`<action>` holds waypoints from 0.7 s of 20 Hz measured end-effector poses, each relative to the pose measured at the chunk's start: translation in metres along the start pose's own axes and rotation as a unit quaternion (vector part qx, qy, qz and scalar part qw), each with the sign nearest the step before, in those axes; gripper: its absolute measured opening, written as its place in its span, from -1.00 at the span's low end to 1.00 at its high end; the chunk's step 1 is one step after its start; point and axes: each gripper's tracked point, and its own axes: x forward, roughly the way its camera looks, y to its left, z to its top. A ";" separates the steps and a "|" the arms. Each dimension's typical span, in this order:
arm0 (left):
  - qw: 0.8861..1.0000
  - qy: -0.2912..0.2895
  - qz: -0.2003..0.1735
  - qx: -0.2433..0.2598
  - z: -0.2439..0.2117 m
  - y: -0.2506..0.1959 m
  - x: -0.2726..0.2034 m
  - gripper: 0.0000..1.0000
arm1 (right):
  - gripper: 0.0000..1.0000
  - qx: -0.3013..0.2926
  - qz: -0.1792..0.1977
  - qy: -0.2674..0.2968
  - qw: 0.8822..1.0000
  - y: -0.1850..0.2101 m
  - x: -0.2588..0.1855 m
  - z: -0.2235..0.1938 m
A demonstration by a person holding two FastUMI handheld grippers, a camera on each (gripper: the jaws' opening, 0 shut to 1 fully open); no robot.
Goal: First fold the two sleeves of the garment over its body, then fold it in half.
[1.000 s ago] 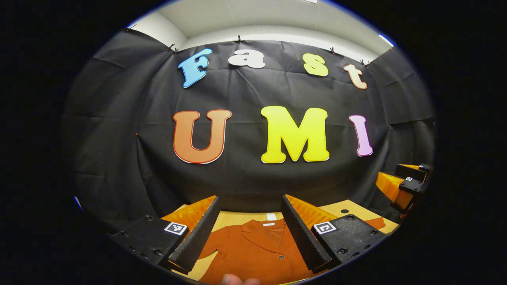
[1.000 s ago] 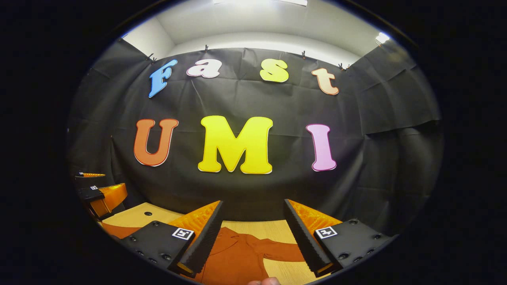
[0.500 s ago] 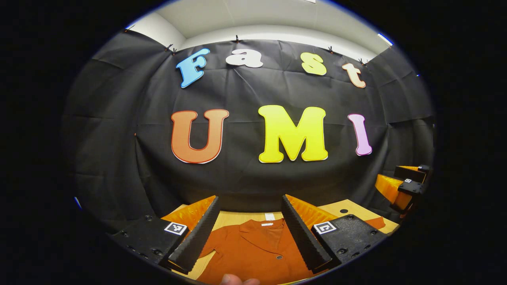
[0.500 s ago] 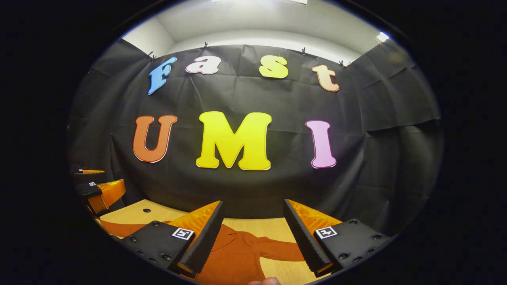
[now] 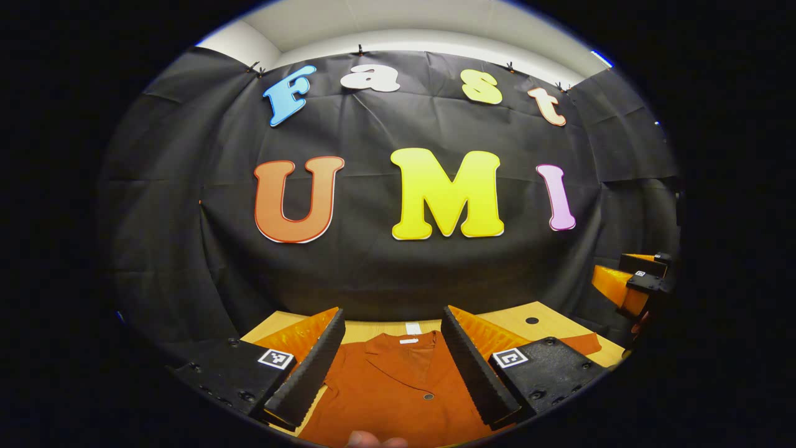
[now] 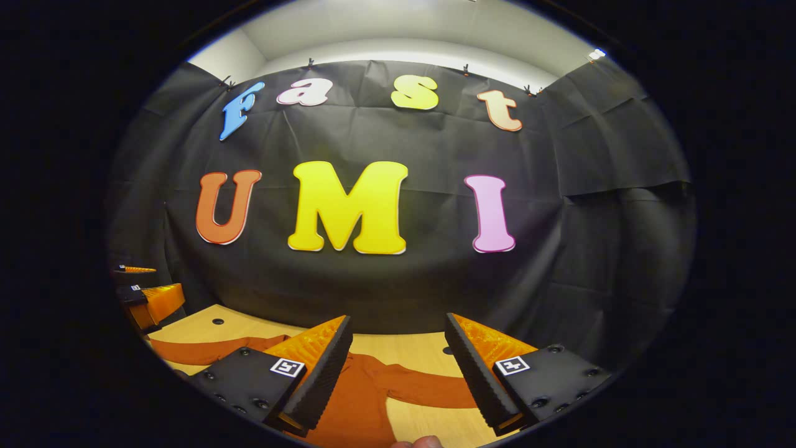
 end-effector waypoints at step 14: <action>0.998 0.059 0.020 -0.002 -0.021 -0.059 0.000 1.00 | 0.86 0.012 -0.100 0.152 0.983 -0.209 0.052 -0.169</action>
